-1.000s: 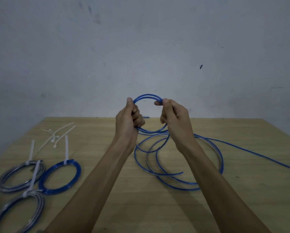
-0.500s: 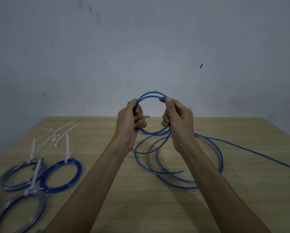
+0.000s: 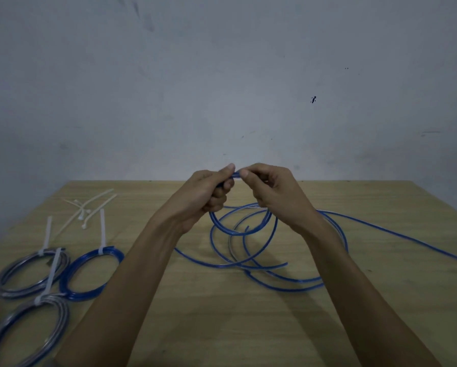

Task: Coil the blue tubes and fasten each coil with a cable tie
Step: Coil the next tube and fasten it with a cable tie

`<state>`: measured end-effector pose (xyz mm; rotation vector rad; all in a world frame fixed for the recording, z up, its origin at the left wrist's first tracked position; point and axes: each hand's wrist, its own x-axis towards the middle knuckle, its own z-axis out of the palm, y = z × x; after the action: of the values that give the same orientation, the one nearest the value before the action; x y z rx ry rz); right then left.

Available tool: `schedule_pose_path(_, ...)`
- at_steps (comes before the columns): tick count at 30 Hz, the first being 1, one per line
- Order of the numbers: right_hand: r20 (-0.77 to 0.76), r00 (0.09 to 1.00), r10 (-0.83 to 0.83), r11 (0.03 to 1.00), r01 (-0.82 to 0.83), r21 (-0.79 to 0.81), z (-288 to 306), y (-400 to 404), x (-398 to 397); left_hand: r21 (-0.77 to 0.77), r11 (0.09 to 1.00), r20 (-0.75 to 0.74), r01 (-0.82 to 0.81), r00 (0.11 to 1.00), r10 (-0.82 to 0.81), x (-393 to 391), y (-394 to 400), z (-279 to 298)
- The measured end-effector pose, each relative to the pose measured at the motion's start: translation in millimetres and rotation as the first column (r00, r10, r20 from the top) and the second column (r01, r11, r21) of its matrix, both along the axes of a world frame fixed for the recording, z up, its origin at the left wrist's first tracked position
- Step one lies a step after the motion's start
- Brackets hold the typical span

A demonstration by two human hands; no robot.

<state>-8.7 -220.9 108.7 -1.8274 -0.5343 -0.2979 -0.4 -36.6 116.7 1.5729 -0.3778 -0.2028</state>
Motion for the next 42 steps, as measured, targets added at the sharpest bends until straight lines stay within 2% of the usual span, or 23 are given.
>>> schedule_pose_path(2, -0.031, 0.999, -0.042, 0.984, 0.046, 0.169, -1, 2, 1, -0.124, 0.991, -0.017, -0.043, 0.999, 0.042, 2, -3, -1)
schedule_pose_path(6, -0.065, 0.977, -0.203, 0.924, 0.213, 0.318, -1, 6, 3, -0.316, 0.939, -0.064, -0.134, 0.991, 0.120, 3, -10, -2)
schedule_pose_path(8, -0.152, 0.958, -0.243, 0.840, 0.287, 0.460, 1, 6, 4, -0.407, 0.897, -0.089, -0.171, 0.985, 0.148, 4, -9, -1)
schedule_pose_path(10, -0.289, 0.935, -0.206, 0.715, 0.345, 0.608, 4, 3, 5, -0.498, 0.843, -0.120, -0.203, 0.979, 0.164, 6, -6, 1)
schedule_pose_path(12, -0.407, 0.904, -0.132, 0.645, 0.390, 0.657, 5, 2, 5, -0.578, 0.781, -0.148, -0.236, 0.972, 0.184, 7, -3, 3)
schedule_pose_path(14, -0.482, 0.872, -0.079, 0.690, 0.397, 0.605, 2, 7, 3, -0.629, 0.730, -0.167, -0.268, 0.963, 0.211, 8, -2, 3)
schedule_pose_path(16, -0.479, 0.875, -0.072, 0.791, 0.342, 0.506, -1, 18, -1, -0.647, 0.706, -0.171, -0.289, 0.957, 0.235, 7, -5, 2)
schedule_pose_path(21, -0.217, 0.963, -0.160, 0.933, 0.219, 0.285, -2, 31, -9, -0.600, 0.744, -0.120, -0.293, 0.953, 0.279, 2, -13, -1)
schedule_pose_path(26, -0.175, 0.964, -0.201, 0.967, 0.224, 0.124, 0, 21, -11, -0.532, 0.815, -0.047, -0.229, 0.969, 0.242, -1, -17, -2)
schedule_pose_path(29, -0.154, 0.973, -0.169, 0.975, 0.188, 0.119, 1, 16, -11, -0.510, 0.839, -0.003, -0.189, 0.976, 0.218, -3, -20, -1)
schedule_pose_path(32, -0.075, 0.979, -0.188, 0.961, 0.200, 0.189, 1, 13, -8, -0.481, 0.861, 0.018, -0.165, 0.980, 0.198, -5, -21, -1)
schedule_pose_path(37, -0.002, 0.978, -0.207, 0.952, 0.201, 0.231, 3, 3, -5, -0.393, 0.885, -0.014, -0.249, 0.964, 0.265, 0, -17, 1)
schedule_pose_path(40, 0.028, 0.986, -0.165, 0.985, 0.163, 0.059, 5, -4, -4, -0.198, 0.943, 0.171, -0.266, 0.938, 0.301, 0, -9, 5)
schedule_pose_path(42, 0.026, 0.993, -0.115, 0.991, 0.117, -0.065, 8, -9, -6, 0.023, 0.964, 0.323, -0.265, 0.914, 0.244, -3, -2, 6)
